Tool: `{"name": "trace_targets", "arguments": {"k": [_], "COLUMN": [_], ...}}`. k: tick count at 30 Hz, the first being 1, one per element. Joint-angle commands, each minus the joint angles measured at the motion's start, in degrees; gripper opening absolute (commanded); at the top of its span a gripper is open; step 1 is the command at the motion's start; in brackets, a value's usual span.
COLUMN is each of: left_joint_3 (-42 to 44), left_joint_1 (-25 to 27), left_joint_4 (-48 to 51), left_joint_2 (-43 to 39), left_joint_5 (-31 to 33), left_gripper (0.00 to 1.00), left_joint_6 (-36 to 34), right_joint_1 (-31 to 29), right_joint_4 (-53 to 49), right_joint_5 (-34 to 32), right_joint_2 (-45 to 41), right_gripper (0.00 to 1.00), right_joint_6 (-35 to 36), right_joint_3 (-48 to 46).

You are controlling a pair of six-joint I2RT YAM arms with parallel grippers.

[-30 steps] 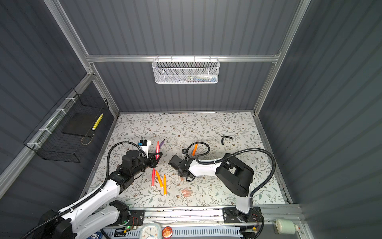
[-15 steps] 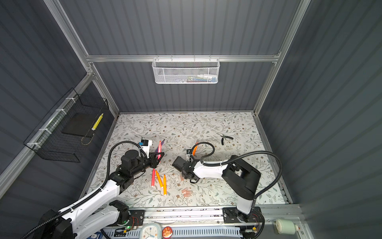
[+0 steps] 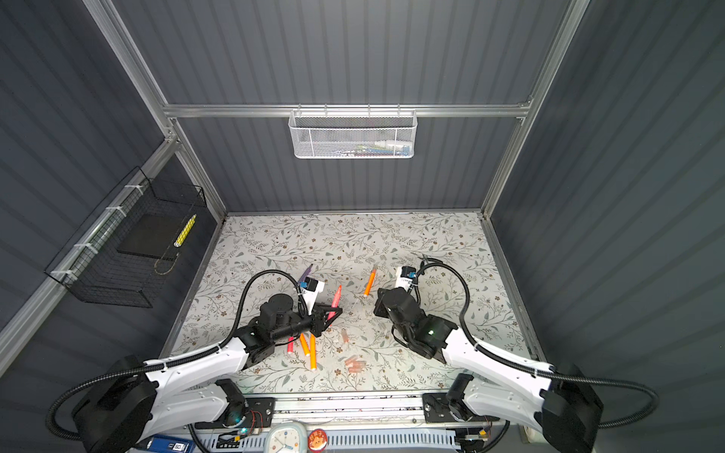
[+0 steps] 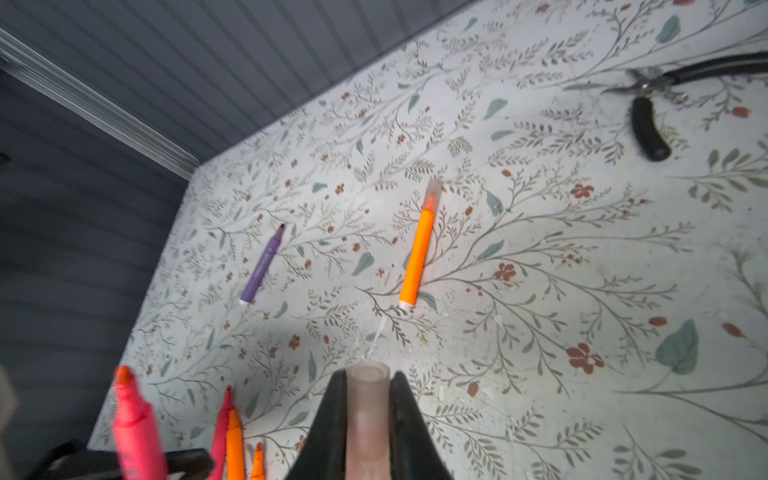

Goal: Insert the pens into the pen caps
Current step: 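Lift the pink cap with the right gripper toward the pink marker tip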

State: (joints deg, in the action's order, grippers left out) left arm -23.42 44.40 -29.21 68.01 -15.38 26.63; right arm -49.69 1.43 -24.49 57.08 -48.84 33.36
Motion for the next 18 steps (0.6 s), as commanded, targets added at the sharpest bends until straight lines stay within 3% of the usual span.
{"name": "trace_targets", "arguments": {"k": [1,8,18], "left_joint_3": [-1.52,-2.24,-2.51], "left_joint_1": [0.51,0.86,1.04], "left_joint_4": [-7.45,-11.72,-10.83], "left_joint_2": [2.72,6.14,5.7], "left_joint_5": [-1.69,-3.08,-3.96], "left_gripper": [0.0,0.0,0.0], "left_joint_6": [0.96,2.63,2.31], "right_joint_1": [0.38,1.76,2.58], "right_joint_4": [6.3,20.48,30.62], "right_joint_5": [-0.62,3.24,13.83], "right_joint_2": [-3.73,-5.13,7.69], "right_gripper": [0.0,0.0,0.0], "right_joint_6": [0.37,2.06,0.07], "right_joint_3": [-2.19,-4.61,1.88]}}
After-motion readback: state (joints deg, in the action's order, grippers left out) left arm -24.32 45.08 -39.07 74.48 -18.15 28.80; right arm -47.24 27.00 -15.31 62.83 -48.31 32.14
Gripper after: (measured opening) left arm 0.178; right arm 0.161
